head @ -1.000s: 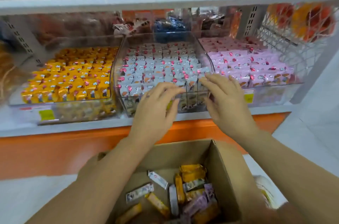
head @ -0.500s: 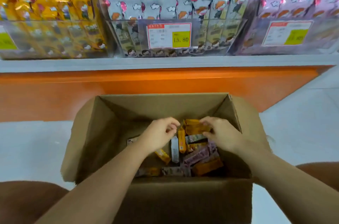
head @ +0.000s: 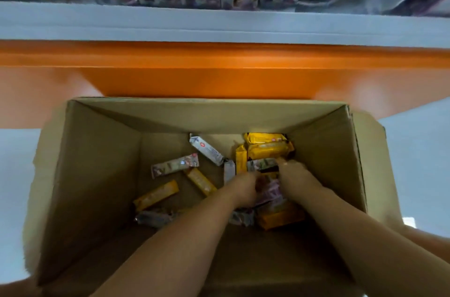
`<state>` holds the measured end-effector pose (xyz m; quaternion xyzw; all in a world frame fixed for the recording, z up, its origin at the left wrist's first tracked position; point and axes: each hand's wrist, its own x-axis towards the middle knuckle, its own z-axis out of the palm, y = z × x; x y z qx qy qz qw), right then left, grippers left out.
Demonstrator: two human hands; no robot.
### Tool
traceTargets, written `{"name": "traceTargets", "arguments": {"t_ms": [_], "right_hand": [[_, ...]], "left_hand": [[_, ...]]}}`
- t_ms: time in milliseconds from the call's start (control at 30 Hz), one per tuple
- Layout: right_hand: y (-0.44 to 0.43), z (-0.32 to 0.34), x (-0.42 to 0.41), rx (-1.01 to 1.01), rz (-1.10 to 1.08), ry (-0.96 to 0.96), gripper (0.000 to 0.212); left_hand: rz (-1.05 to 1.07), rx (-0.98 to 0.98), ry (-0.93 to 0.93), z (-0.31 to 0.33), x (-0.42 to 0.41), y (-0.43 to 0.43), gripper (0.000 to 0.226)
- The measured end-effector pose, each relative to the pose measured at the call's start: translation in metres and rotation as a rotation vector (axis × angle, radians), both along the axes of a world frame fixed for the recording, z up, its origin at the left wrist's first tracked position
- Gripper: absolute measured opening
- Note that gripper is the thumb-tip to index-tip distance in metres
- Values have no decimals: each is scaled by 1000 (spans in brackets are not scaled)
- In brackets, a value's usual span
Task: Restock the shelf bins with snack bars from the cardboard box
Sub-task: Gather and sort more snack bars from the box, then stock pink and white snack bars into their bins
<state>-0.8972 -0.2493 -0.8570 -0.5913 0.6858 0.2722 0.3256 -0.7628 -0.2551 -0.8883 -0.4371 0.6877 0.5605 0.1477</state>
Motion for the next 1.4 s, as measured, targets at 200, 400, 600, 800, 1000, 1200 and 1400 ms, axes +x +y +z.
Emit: {"name": "traceTargets", "arguments": {"t_ms": [200,400,600,800,1000,1200,1400], "right_hand": [[4,5,-2,41,76,77,30],[9,15,-7,100,24,-84,13],[7,25,-5,-52,-122,-241,23],[7,26,-6,-118,-190,-301,28],[-3,51,-8,-223,-169,-404,12],[-5,115,-13,-397,-103,-467,29],[-3,204,-25,-625,-12,-472,26]], "left_hand": [[-173,-111,-155,-9,-18,16,36],[-231,-32,-130,-1,-16,23,35],[-207,10,-162,1,11,19,51],[-186,61,-144,8,29,12,52],[-22,95,-64,40,53,-3,44],[217,70,41,100,60,-13,34],[397,134,113,180,64,-15,23]]}}
